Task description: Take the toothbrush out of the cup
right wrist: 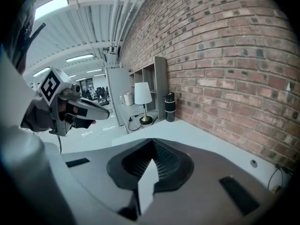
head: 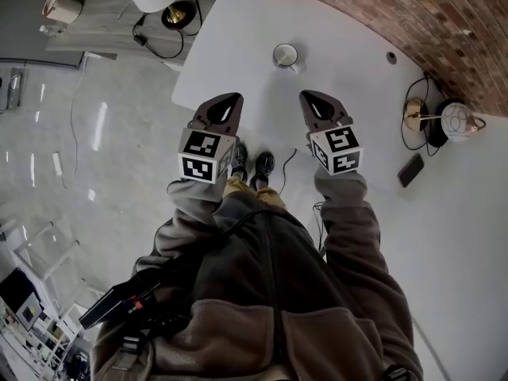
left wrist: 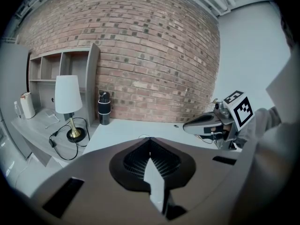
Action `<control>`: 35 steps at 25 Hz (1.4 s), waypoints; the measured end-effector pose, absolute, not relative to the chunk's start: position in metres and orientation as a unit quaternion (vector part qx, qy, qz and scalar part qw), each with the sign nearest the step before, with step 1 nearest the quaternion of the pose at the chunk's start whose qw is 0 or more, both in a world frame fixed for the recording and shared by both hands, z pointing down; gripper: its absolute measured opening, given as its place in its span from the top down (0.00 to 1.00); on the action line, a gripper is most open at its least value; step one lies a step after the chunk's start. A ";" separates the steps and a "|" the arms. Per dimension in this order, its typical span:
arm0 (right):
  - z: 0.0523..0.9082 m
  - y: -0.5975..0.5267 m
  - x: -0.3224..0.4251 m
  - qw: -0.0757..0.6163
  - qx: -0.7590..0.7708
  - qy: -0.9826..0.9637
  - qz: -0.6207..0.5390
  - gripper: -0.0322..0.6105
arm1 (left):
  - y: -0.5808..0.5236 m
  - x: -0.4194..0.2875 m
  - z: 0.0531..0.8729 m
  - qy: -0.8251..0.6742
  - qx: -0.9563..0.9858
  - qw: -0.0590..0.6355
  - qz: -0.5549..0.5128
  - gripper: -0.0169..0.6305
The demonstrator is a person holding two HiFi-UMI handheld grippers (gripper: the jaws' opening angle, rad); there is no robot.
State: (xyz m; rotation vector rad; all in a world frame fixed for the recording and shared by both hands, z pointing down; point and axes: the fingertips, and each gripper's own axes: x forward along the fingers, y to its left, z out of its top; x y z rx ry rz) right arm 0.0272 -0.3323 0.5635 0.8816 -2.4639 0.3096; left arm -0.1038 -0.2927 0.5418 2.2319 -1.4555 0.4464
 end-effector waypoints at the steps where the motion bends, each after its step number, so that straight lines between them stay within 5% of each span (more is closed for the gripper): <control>1: 0.570 -0.336 0.027 0.258 0.320 -0.905 0.114 0.95 | -0.296 -0.104 0.548 -0.526 0.805 0.222 0.162 0.97; 35: 0.703 -0.417 -0.011 0.366 0.224 -0.902 0.036 0.95 | -0.338 -0.135 0.653 -0.532 0.767 0.308 0.183 0.97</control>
